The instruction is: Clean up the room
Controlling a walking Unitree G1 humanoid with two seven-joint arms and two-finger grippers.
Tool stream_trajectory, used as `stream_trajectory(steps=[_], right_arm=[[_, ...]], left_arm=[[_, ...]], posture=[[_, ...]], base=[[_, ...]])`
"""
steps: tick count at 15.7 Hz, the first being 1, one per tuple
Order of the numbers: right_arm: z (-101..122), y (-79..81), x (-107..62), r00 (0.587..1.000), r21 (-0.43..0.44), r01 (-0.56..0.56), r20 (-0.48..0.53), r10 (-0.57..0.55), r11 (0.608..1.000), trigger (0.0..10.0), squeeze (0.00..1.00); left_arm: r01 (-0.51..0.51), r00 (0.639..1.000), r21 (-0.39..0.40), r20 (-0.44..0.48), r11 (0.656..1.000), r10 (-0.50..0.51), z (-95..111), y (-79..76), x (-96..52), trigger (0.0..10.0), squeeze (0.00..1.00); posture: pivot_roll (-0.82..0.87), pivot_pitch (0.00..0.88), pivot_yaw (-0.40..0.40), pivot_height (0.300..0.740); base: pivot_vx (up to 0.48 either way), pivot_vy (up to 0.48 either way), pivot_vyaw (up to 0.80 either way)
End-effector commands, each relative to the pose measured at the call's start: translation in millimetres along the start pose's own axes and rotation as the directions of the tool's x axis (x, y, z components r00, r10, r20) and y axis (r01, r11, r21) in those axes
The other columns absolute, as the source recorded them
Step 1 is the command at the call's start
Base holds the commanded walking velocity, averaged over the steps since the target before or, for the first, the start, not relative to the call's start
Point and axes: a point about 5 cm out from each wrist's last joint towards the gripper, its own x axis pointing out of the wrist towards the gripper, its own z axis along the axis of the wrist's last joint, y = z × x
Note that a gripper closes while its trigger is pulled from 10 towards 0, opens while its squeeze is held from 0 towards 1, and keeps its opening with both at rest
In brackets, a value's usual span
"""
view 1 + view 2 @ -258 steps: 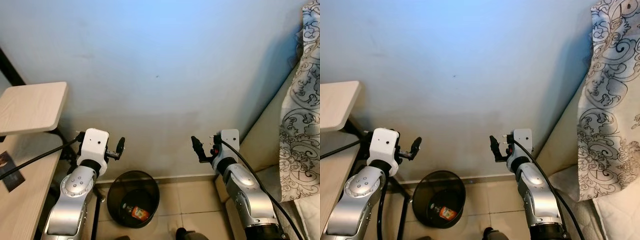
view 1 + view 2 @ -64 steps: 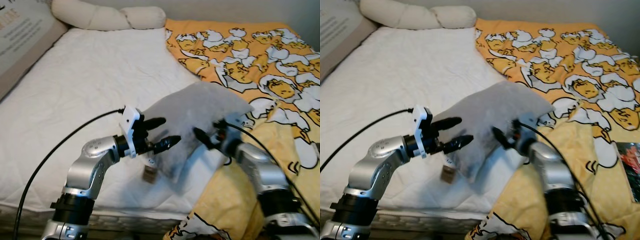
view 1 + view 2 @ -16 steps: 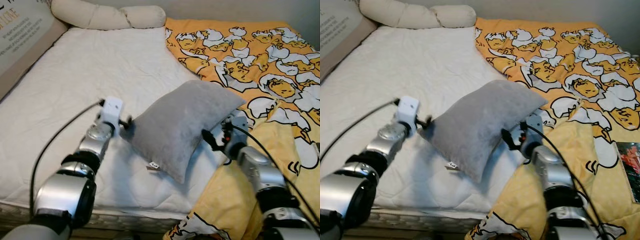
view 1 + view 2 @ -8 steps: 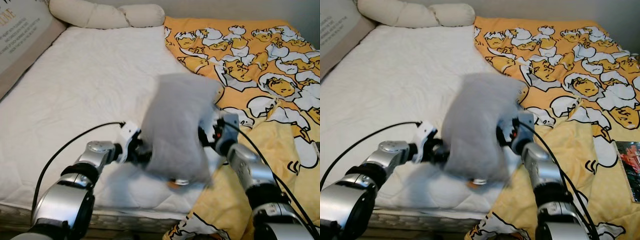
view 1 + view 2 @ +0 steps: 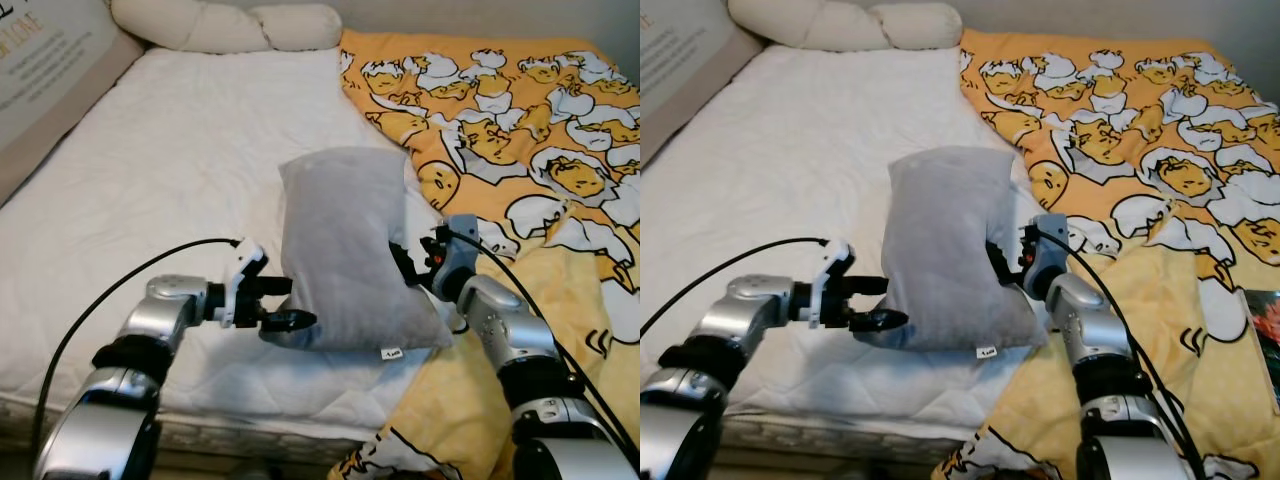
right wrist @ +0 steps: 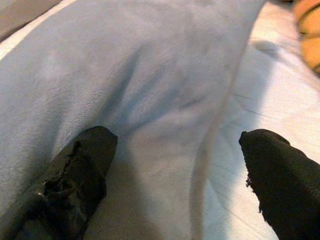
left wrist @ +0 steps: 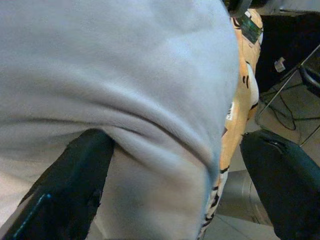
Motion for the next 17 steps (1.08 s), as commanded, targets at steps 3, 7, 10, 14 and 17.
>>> stream_trajectory(steps=[3, 7, 10, 14, 17], right_arm=[[2.4, -19.8, -10.1, 0.998, 0.028, 0.056, 0.007, -0.056, 0.998, 10.0, 1.00], [0.5, -38.4, -18.0, 0.996, 0.168, 0.084, -0.001, -0.085, 0.982, 10.0, 1.00], [3.1, -36.4, -12.6, 0.995, 0.255, 0.051, 0.066, -0.070, 0.966, 10.0, 1.00], [-0.3, -25.4, -2.1, 0.993, 0.428, -0.006, 0.113, -0.047, 0.904, 10.0, 1.00], [-14.1, -5.4, 6.4, 0.993, 0.525, -0.091, 0.111, 0.038, 0.846, 10.0, 1.00]], left_arm=[[-0.027, 0.993, -0.045, 0.112, 0.999, 0.032, 9.0, -1.0, -36.1, 10.0, 1.00], [-0.252, 0.924, -0.155, 0.255, 0.955, 0.285, 23.1, 23.2, -56.2, 10.0, 1.00], [-0.494, 0.792, -0.244, 0.270, 0.835, 0.547, 30.0, 42.0, -31.5, 10.0, 1.00], [-0.560, 0.691, -0.410, 0.249, 0.720, 0.679, 23.3, 45.8, -6.2, 10.0, 1.00], [-0.416, 0.715, -0.572, 0.275, 0.707, 0.643, 10.0, 34.1, 24.7, 10.0, 1.00]], posture=[[0.02, 0.038, 0.033, 0.740], [0.03, 0.043, 0.023, 0.740], [0.00, 0.053, 0.041, 0.740], [-0.02, 0.062, 0.069, 0.740], [-0.02, 0.062, 0.072, 0.740]], base=[[0.000, 0.000, 0.00], [0.000, 0.000, 0.00], [0.000, 0.000, 0.00], [0.000, 0.000, 0.00], [0.000, 0.000, 0.00]])
